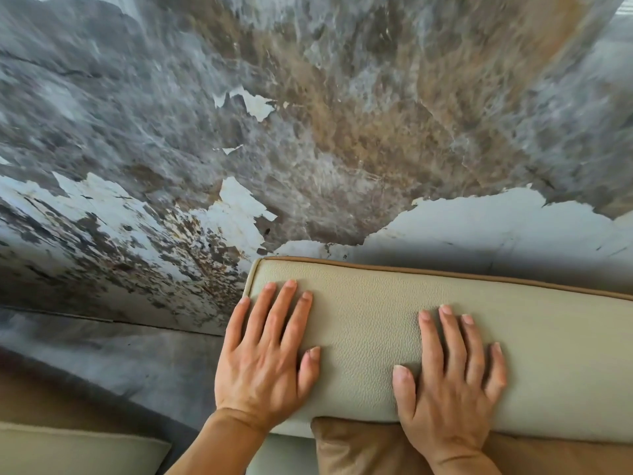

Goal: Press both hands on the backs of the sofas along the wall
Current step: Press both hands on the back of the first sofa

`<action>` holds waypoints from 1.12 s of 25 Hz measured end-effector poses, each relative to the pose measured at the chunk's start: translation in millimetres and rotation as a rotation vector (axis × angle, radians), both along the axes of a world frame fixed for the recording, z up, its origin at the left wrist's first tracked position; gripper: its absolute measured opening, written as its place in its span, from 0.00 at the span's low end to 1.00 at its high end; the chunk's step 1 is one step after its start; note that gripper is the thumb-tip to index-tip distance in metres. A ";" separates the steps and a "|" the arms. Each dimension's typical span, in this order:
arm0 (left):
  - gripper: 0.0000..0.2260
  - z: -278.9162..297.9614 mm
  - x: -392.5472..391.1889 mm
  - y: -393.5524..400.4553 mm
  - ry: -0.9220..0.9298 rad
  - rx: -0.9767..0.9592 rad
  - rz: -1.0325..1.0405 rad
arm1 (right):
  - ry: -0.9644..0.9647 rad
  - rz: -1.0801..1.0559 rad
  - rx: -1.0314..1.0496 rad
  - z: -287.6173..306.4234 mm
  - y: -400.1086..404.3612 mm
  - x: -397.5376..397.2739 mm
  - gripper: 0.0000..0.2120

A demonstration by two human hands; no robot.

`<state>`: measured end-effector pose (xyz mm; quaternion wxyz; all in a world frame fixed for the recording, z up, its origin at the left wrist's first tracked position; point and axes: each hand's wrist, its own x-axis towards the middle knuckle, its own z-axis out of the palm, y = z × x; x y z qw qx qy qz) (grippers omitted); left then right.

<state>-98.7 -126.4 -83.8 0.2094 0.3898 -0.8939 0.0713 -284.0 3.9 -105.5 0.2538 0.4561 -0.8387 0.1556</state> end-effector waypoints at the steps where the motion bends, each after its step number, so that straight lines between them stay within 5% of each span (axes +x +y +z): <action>1: 0.27 0.0 -4.8 -5.9 0.000 0.003 -0.005 | 0.000 -0.006 0.003 0.1 -5.2 -4.1 0.31; 28: 0.27 -1.3 -54.6 -64.2 -0.031 0.038 -0.090 | -0.149 -0.078 0.097 8.7 -50.9 -40.4 0.31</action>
